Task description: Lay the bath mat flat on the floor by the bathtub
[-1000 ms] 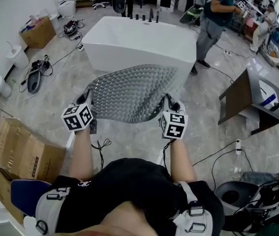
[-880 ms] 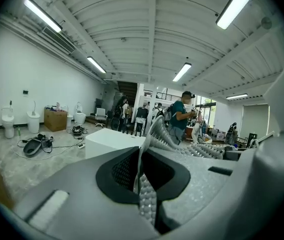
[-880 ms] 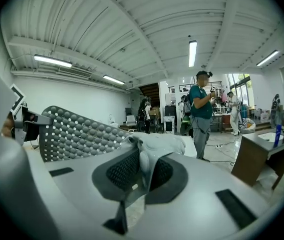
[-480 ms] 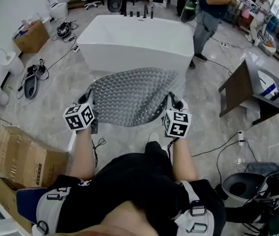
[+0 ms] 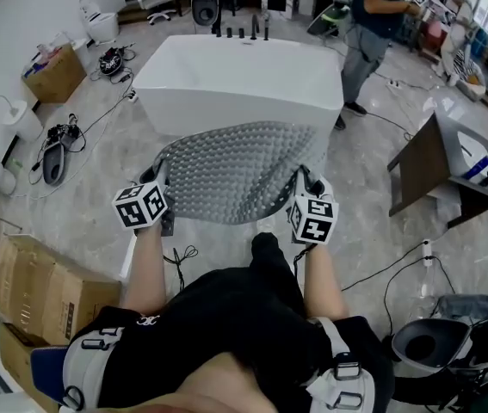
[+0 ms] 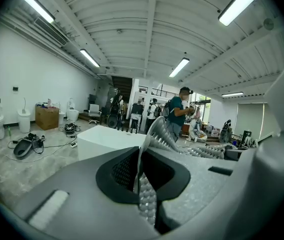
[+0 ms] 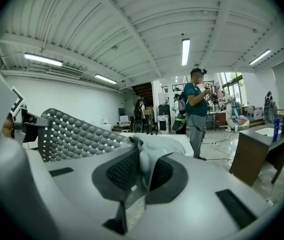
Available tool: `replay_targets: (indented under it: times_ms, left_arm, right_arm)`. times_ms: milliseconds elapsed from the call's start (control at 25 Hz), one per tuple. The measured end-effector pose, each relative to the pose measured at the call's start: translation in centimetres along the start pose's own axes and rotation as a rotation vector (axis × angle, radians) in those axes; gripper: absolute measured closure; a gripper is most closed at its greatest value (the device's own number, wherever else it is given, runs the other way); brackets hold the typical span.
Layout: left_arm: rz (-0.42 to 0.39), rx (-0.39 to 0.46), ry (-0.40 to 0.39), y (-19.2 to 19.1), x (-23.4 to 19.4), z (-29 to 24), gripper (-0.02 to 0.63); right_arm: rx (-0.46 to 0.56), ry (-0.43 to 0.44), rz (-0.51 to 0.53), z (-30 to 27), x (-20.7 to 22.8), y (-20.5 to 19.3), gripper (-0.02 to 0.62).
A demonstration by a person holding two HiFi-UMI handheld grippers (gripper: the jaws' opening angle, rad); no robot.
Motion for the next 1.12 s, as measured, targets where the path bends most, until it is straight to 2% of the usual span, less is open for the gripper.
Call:
replay_targets:
  times_ms: [280, 520, 720, 920, 1120]
  left_arm:
    - [-0.018, -0.006, 0.014, 1.8, -2.0, -9.0, 0.589]
    - [0.016, -0.023, 0.035, 4.1, -2.7, -17.9, 0.589]
    - [0.047, -0.068, 0.03, 5.8, -3.1, -25.0, 0.589]
    - [0.042, -0.112, 0.026, 8.2, -2.1, -31.6, 0.589]
    - [0.022, -0.163, 0.017, 9.3, -1.6, -37.2, 0.589]
  right_arm:
    - [0.009, 0.02, -0.019, -10.1, 1.8, 1.9, 0.572]
    - [-0.021, 0.049, -0.009, -19.3, 4.5, 4.6, 0.572]
    - [-0.051, 0.055, -0.004, -26.1, 6.6, 7.1, 0.572]
    - [-0.09, 0.057, -0.016, -31.9, 9.8, 9.5, 0.572]
    - [-0.133, 0.065, -0.036, -36.9, 12.1, 10.1, 0.571]
Point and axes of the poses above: the fingertips, and each gripper's own axes: z backward along the fingers, x to its right, y out of its top, the point moved 9 cm from there along z, backward along the fingers, and after that the axes turned 8 degrees about -z, right-handed, at the moved point
